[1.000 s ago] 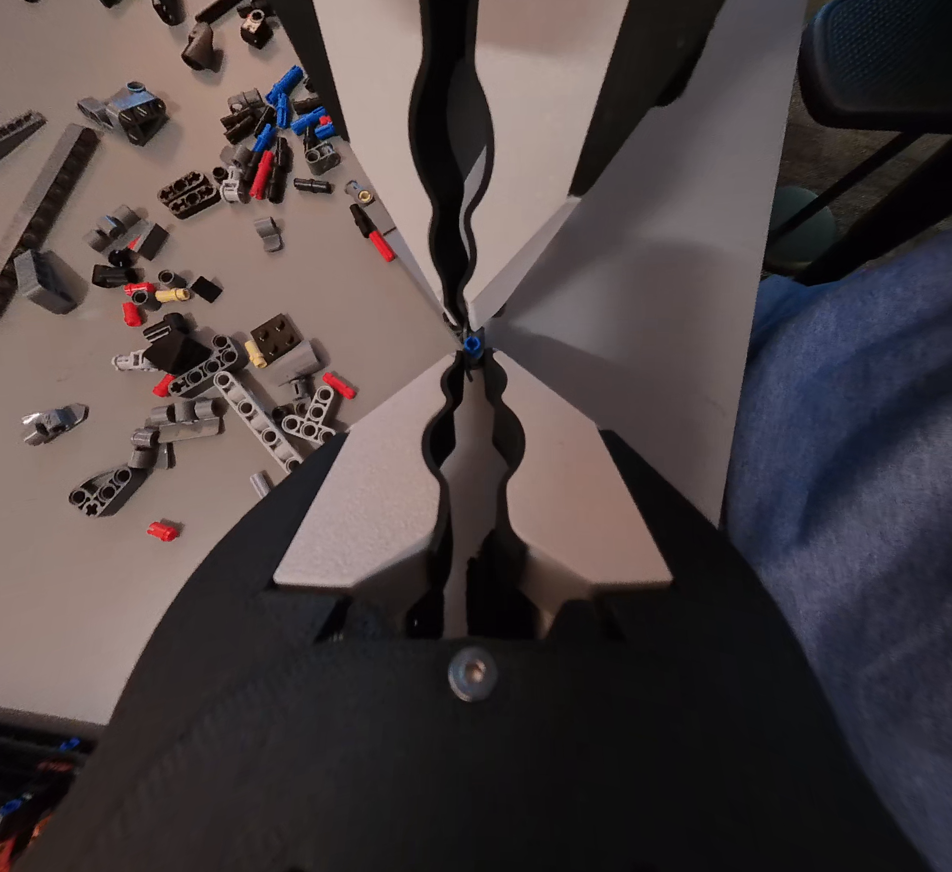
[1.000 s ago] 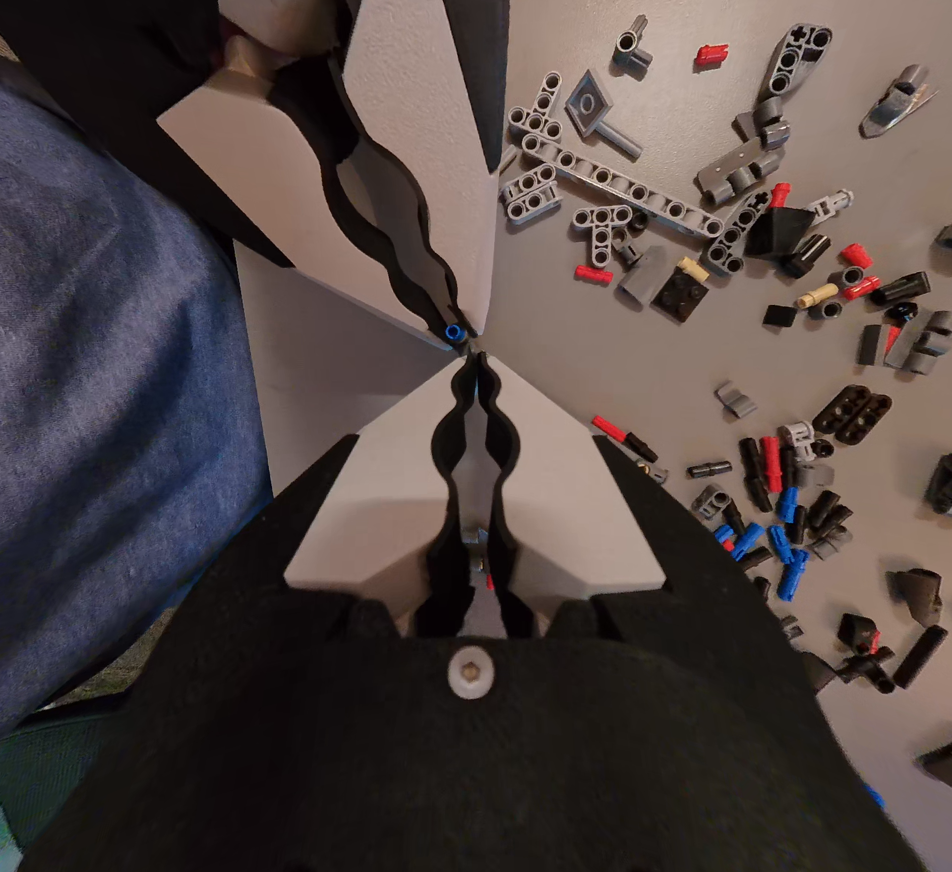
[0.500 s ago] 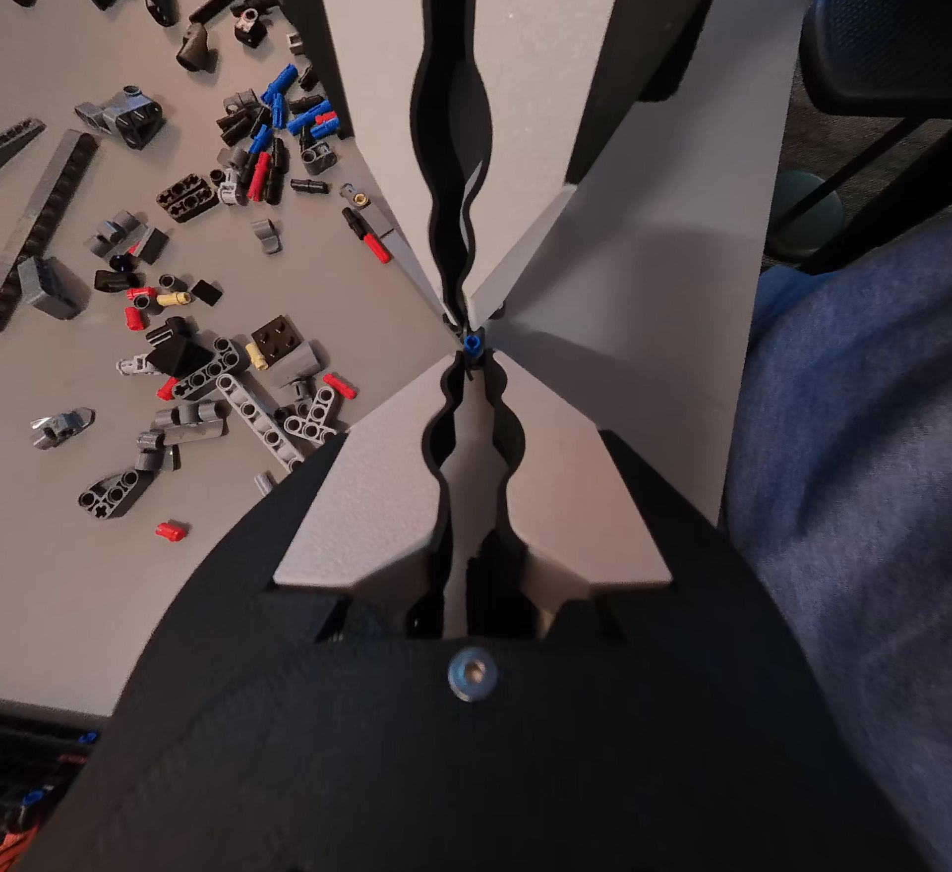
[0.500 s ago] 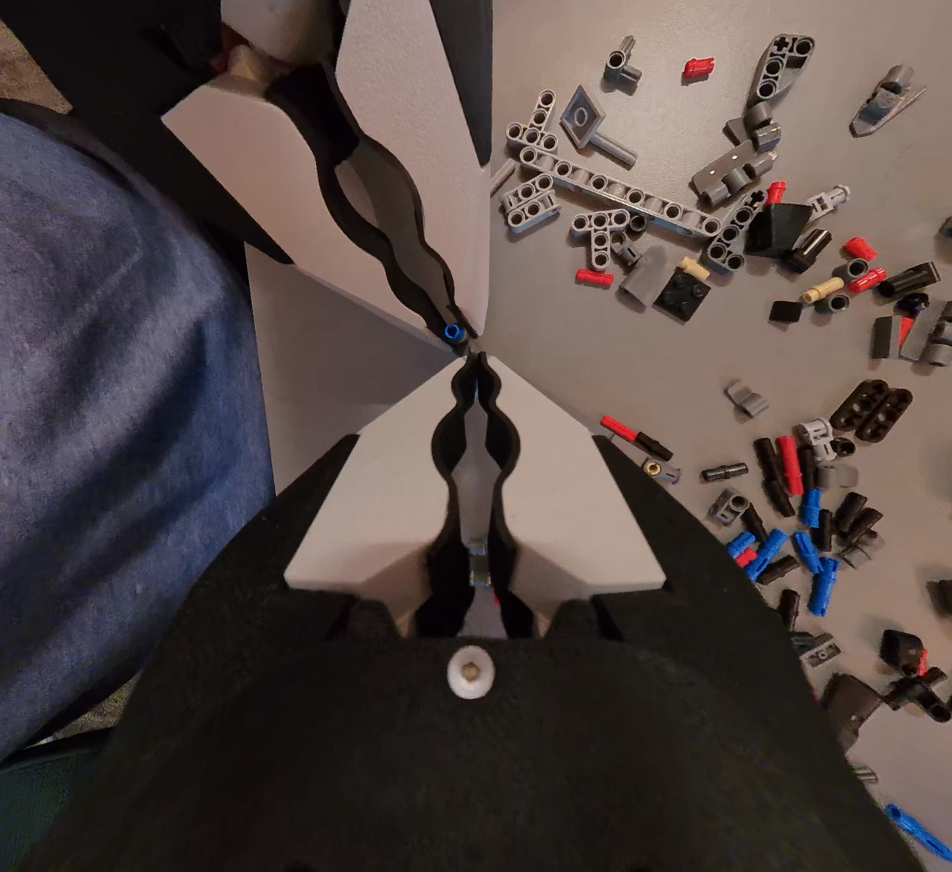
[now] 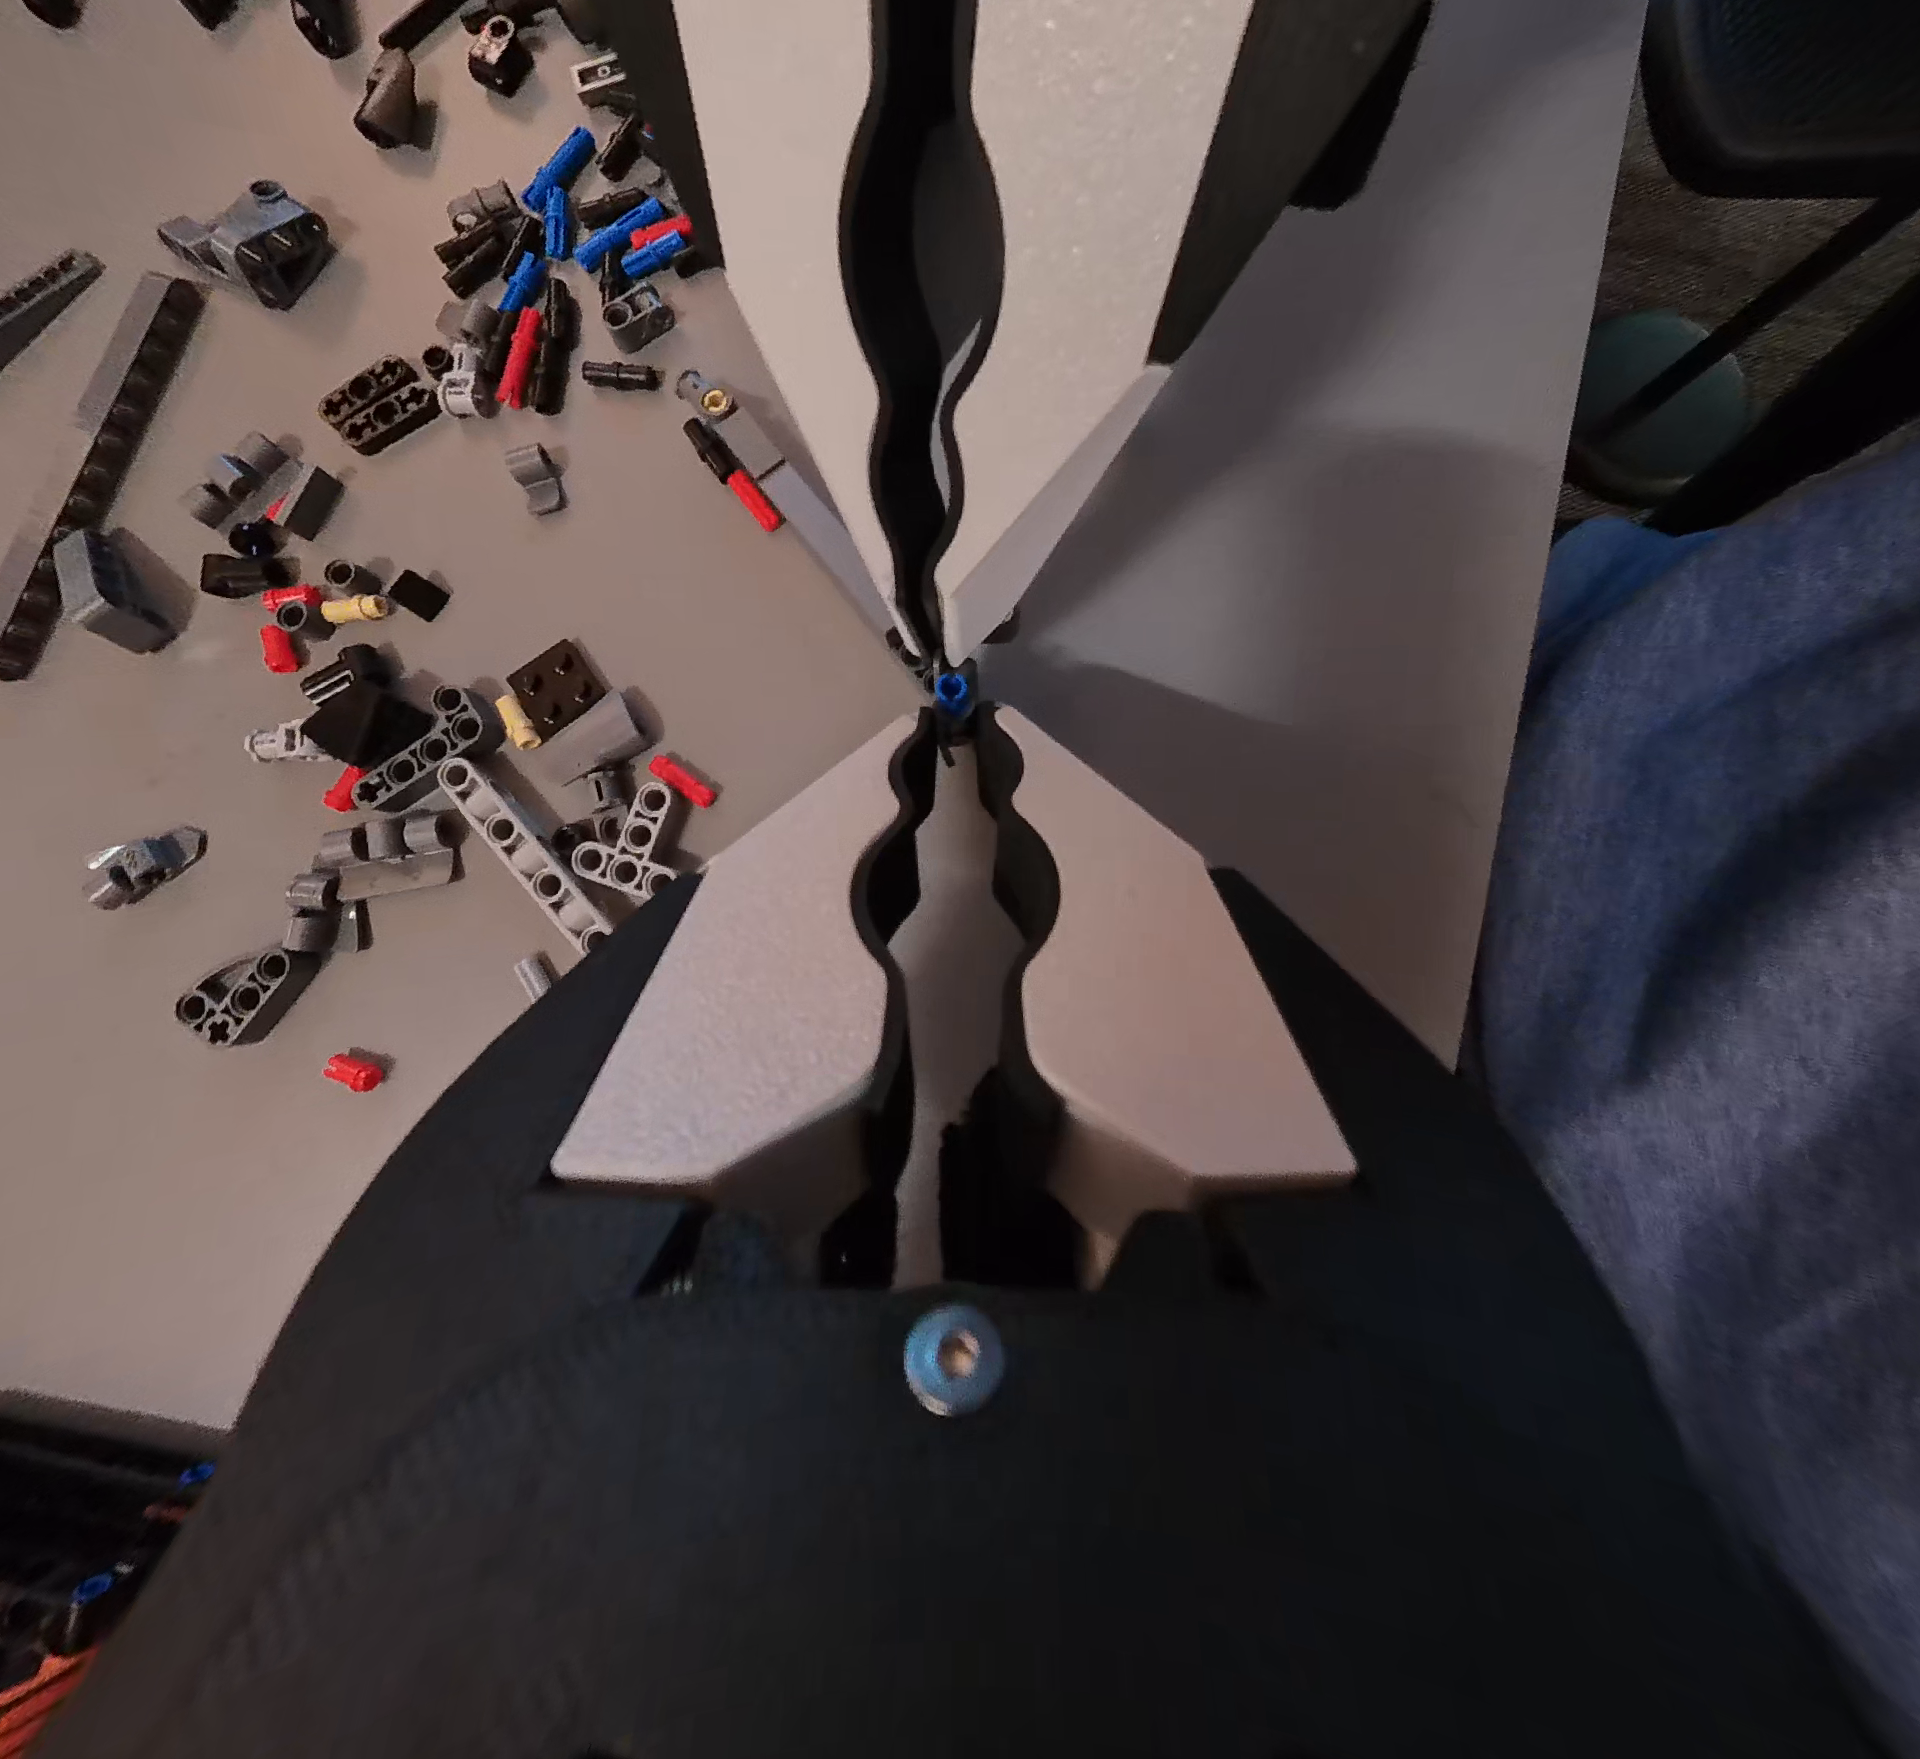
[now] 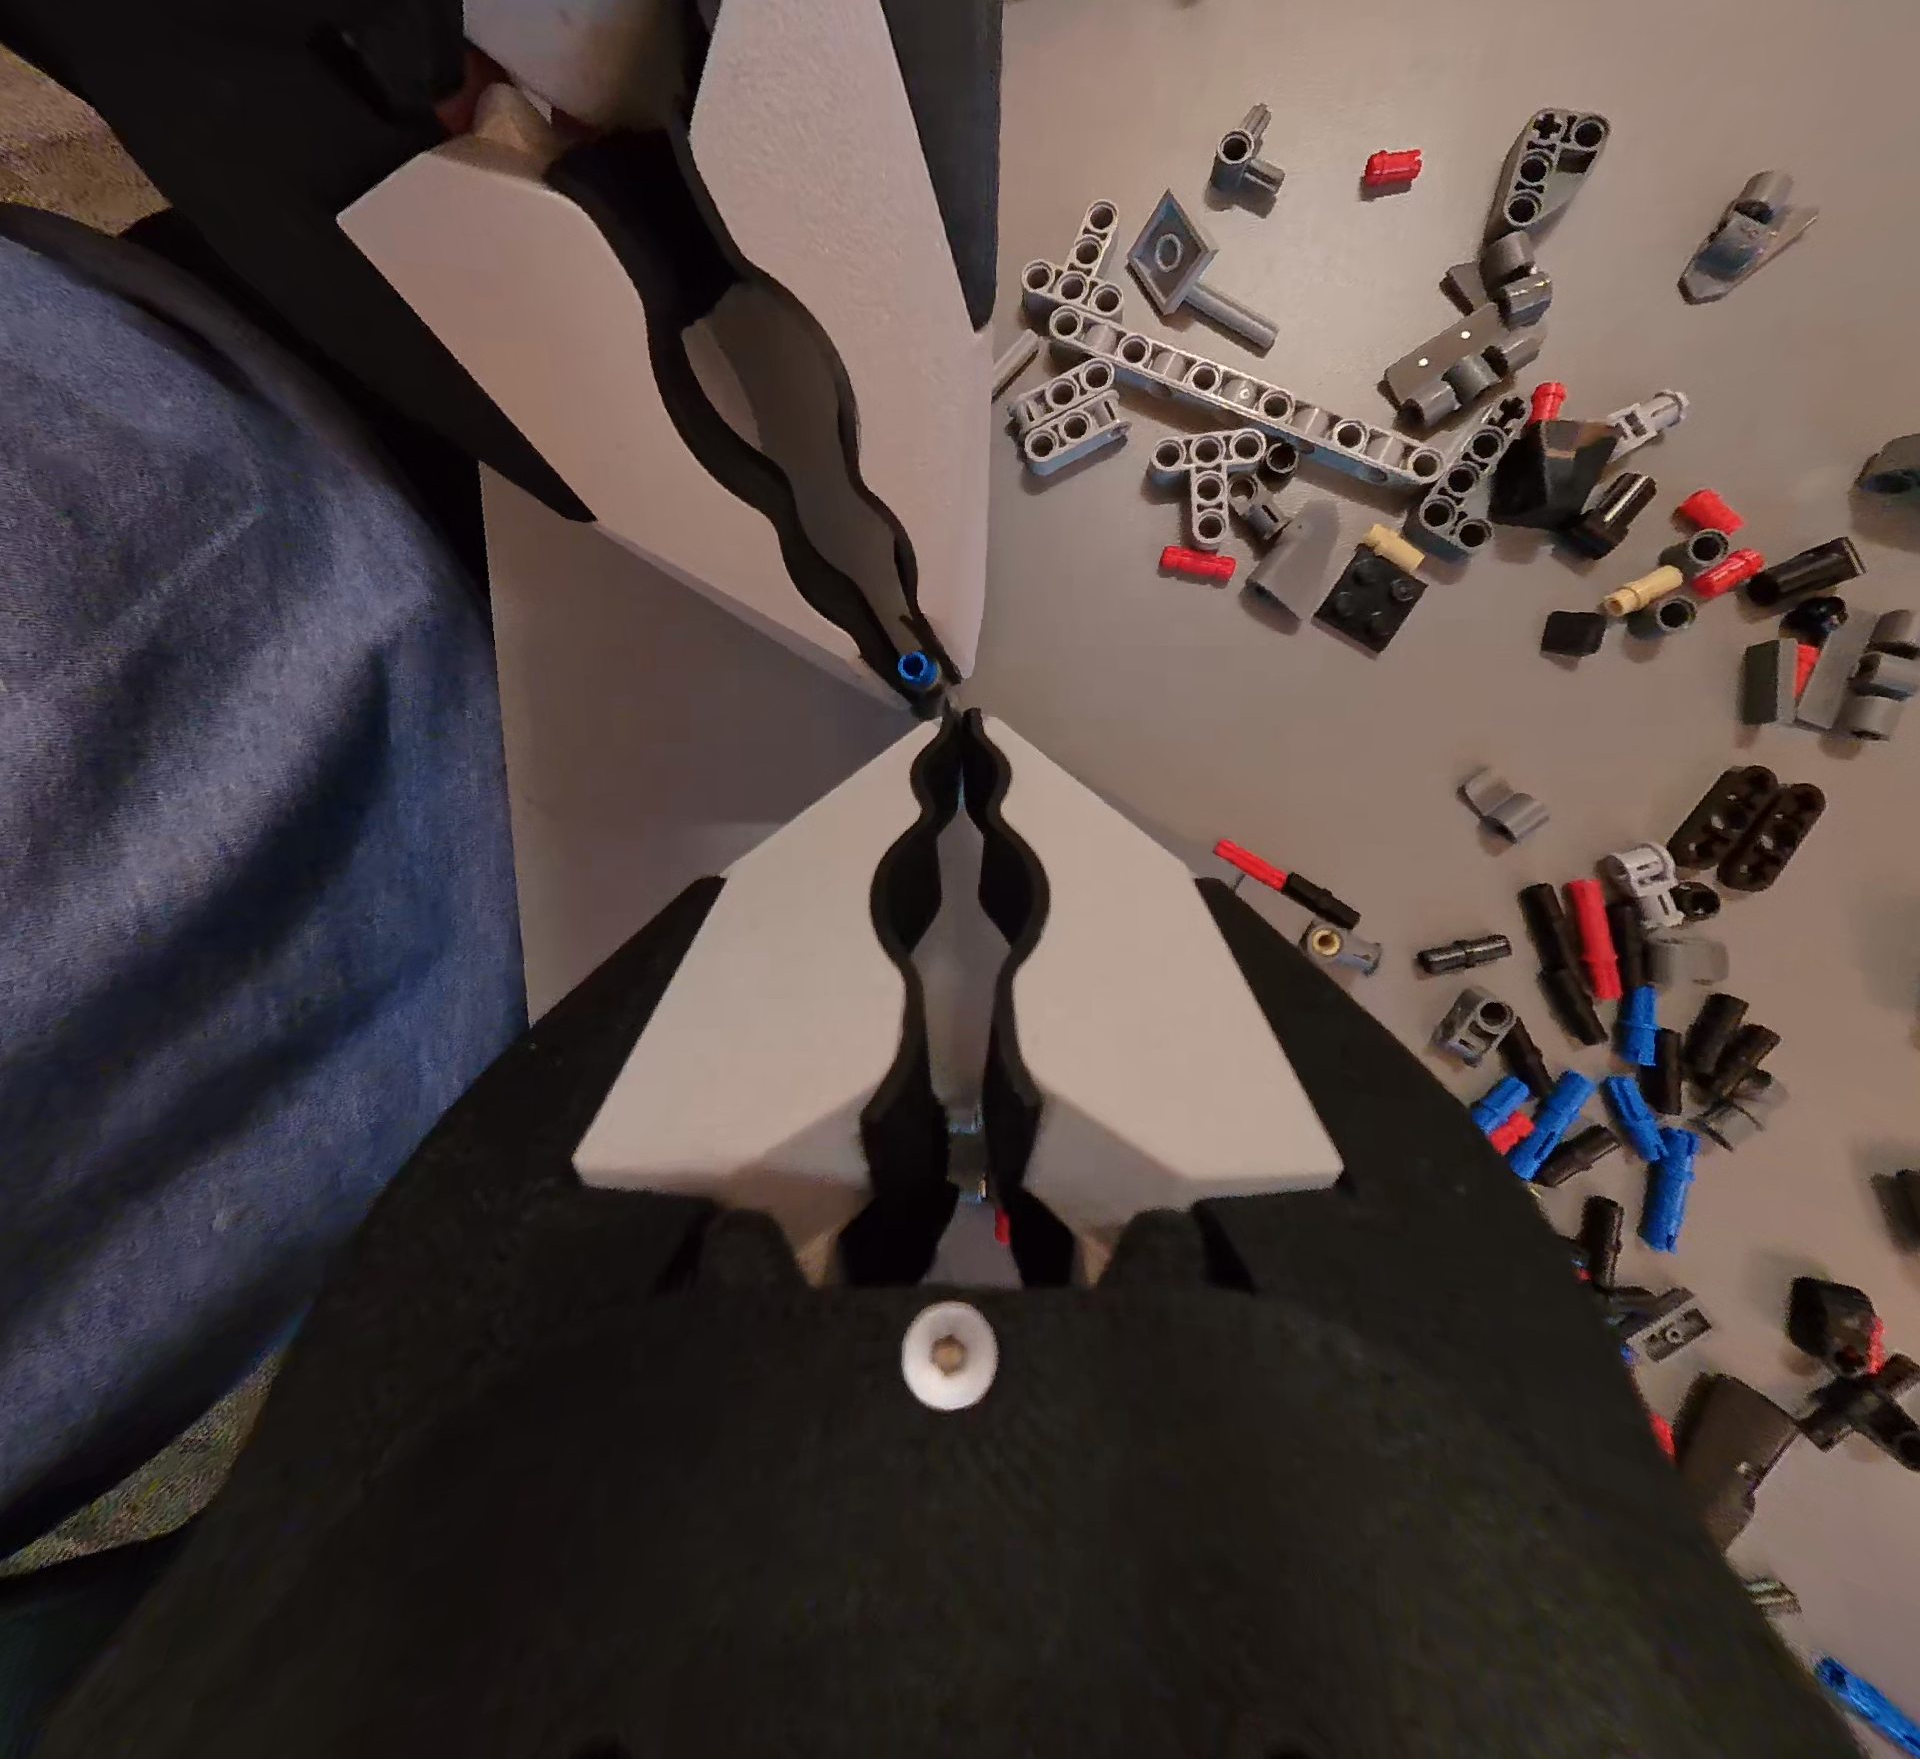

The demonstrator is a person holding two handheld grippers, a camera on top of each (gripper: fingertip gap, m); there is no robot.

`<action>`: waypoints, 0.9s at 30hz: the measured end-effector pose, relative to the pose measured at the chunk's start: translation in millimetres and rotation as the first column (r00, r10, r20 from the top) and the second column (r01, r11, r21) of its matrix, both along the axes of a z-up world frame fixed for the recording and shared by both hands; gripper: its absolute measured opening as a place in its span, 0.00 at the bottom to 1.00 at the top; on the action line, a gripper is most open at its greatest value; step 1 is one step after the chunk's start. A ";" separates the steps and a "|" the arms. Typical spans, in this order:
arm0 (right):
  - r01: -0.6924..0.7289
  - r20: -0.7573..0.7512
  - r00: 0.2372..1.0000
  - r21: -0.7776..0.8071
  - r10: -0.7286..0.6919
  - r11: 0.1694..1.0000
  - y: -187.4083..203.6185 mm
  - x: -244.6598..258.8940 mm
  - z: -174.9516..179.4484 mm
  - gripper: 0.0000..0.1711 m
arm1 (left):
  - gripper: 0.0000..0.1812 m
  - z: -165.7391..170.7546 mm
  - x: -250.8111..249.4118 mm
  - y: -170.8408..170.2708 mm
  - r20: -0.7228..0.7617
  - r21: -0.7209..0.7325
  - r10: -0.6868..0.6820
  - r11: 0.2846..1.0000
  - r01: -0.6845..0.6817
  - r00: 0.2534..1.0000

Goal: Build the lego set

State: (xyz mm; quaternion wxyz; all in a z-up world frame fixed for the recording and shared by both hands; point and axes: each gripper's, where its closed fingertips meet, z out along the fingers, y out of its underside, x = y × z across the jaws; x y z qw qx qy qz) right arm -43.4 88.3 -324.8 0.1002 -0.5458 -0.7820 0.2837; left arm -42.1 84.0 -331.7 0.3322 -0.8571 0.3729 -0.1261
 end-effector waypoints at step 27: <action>-0.066 -0.121 0.990 0.073 0.074 0.995 2.5 8.6 21.5 0.06 | 0.03 -6.9 1.3 -3.5 -0.046 -0.042 -0.016 0.999 0.014 0.999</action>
